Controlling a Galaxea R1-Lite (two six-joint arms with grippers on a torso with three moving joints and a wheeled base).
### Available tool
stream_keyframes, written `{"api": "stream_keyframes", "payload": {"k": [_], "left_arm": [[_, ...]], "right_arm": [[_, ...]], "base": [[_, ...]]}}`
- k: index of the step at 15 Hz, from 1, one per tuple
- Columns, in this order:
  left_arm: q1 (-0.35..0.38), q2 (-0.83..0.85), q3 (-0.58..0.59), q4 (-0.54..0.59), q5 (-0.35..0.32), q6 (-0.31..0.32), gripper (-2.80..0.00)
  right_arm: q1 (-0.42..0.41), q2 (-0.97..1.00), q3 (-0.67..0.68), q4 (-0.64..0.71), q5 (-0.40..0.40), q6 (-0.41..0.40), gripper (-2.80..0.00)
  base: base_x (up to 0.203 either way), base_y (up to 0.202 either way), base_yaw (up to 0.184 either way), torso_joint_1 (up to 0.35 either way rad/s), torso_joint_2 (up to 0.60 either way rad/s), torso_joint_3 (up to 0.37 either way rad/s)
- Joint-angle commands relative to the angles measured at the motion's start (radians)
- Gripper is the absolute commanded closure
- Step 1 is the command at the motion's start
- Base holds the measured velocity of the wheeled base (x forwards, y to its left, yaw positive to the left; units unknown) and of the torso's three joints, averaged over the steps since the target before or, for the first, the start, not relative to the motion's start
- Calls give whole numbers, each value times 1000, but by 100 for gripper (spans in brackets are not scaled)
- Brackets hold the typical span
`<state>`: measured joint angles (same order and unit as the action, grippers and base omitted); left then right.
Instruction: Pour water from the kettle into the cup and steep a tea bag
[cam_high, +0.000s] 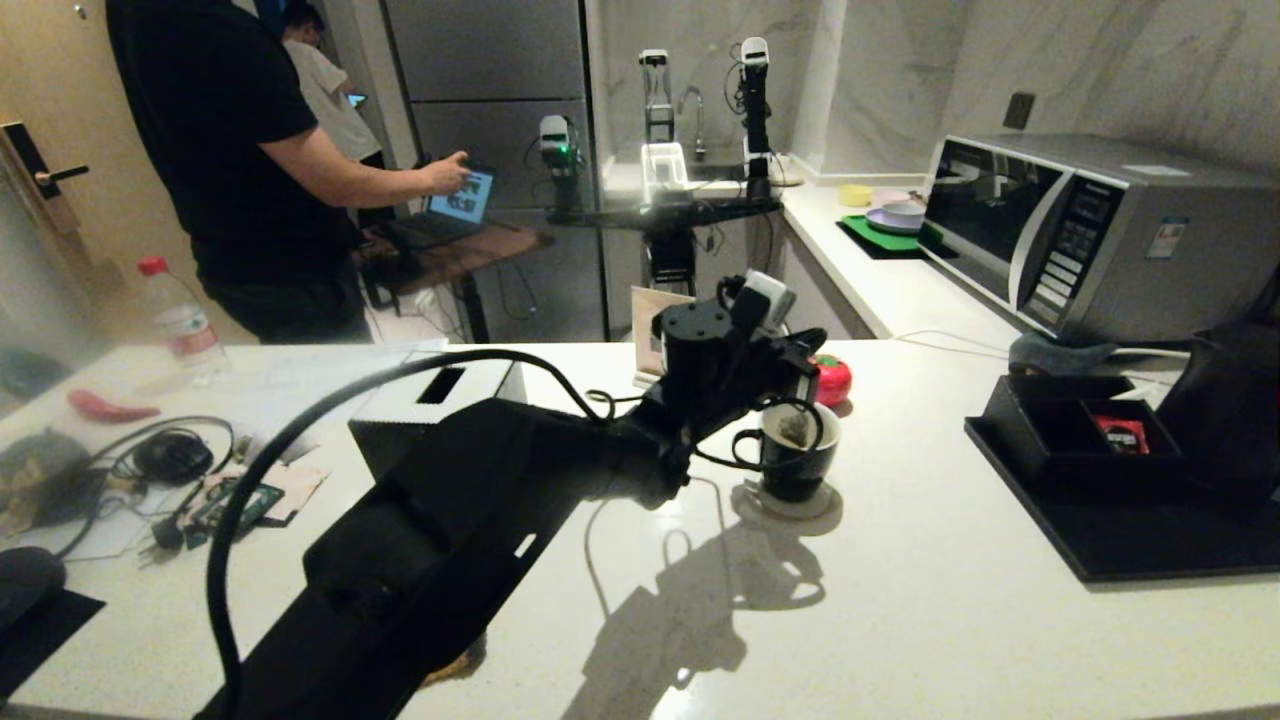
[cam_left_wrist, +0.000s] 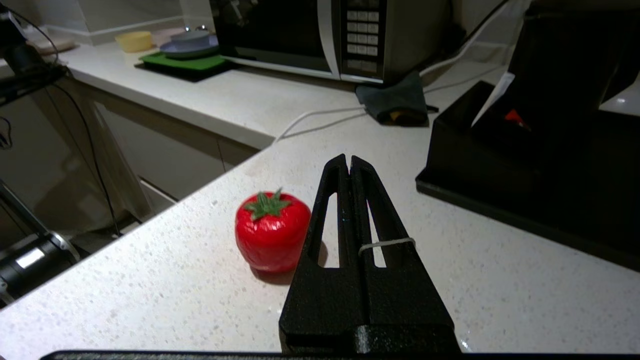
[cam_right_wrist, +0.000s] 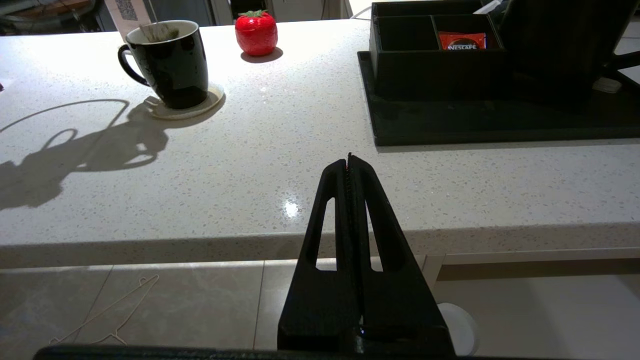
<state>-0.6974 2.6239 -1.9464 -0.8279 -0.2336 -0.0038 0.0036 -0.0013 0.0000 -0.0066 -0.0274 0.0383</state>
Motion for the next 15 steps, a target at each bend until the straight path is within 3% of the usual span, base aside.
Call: {"api": "stream_keyframes", "payload": {"k": [1, 11, 15], "left_arm": [[5, -43, 0, -2, -1, -1, 0], [15, -94, -2, 27, 2, -1, 0], [30, -96, 5, -29, 0, 1, 0]], "right_arm": [[1, 1, 0, -1, 0, 0, 0], [1, 1, 0, 0, 0, 0, 0], [0, 1, 0, 0, 0, 0, 0]], "base": [[0, 0, 0, 0, 0, 0], [0, 0, 0, 0, 0, 0], [0, 0, 0, 0, 0, 0]]}}
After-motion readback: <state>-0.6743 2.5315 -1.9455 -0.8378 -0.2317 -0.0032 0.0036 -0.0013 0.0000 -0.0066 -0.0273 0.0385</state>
